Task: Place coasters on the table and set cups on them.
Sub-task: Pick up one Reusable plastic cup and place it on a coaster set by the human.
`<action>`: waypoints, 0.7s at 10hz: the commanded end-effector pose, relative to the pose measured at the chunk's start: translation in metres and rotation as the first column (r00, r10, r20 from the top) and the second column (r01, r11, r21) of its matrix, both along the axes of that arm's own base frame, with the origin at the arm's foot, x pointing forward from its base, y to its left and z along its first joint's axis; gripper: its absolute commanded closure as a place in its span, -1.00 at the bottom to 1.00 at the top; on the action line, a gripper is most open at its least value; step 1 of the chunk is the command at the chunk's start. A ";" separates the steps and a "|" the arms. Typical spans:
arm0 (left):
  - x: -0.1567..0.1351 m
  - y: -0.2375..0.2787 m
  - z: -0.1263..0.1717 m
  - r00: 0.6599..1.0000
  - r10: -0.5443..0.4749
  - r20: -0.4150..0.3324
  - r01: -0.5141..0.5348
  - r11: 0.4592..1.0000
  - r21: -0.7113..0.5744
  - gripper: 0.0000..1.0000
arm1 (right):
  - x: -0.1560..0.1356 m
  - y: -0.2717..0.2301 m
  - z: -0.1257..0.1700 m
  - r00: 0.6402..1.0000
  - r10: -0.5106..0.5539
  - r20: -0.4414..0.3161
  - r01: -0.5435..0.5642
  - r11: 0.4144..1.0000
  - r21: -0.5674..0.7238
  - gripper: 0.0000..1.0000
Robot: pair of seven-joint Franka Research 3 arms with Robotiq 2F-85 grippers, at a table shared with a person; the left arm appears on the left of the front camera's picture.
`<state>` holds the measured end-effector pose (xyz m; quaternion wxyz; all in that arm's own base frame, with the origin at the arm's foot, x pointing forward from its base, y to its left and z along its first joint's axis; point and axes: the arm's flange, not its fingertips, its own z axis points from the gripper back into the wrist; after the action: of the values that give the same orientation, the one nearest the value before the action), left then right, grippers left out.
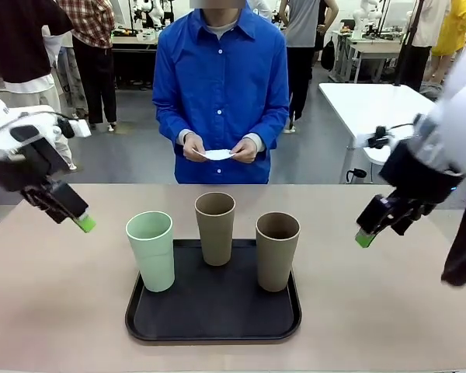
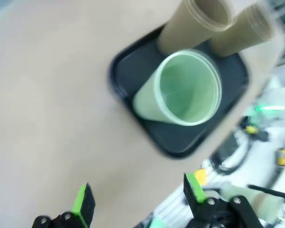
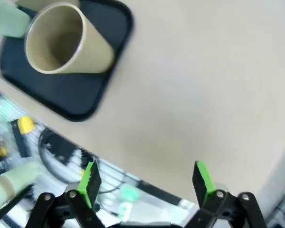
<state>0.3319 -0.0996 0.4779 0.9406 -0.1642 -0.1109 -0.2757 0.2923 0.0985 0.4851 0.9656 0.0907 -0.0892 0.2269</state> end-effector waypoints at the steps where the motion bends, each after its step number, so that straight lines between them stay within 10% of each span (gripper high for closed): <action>1: 0.019 0.027 0.026 0.969 -0.061 -0.237 -0.055 0.890 -0.453 -1.00 | 0.001 -0.046 0.011 0.957 -0.127 -0.261 0.264 0.756 0.599 -1.00; 3: 0.049 0.076 0.039 0.922 -0.063 -0.381 -0.223 0.719 -0.658 -1.00 | 0.009 -0.107 0.021 0.880 -0.251 -0.404 0.473 0.551 0.687 -1.00; 7: 0.078 0.191 0.028 0.837 0.003 -0.547 -0.431 0.620 -0.656 -1.00 | -0.013 -0.195 0.040 0.833 -0.291 -0.471 0.550 0.342 0.762 -1.00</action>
<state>0.3985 0.0819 0.5027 0.8083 -0.5856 0.0060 -0.0606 0.2843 -0.0923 0.5215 0.8314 0.5459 -0.0641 -0.0814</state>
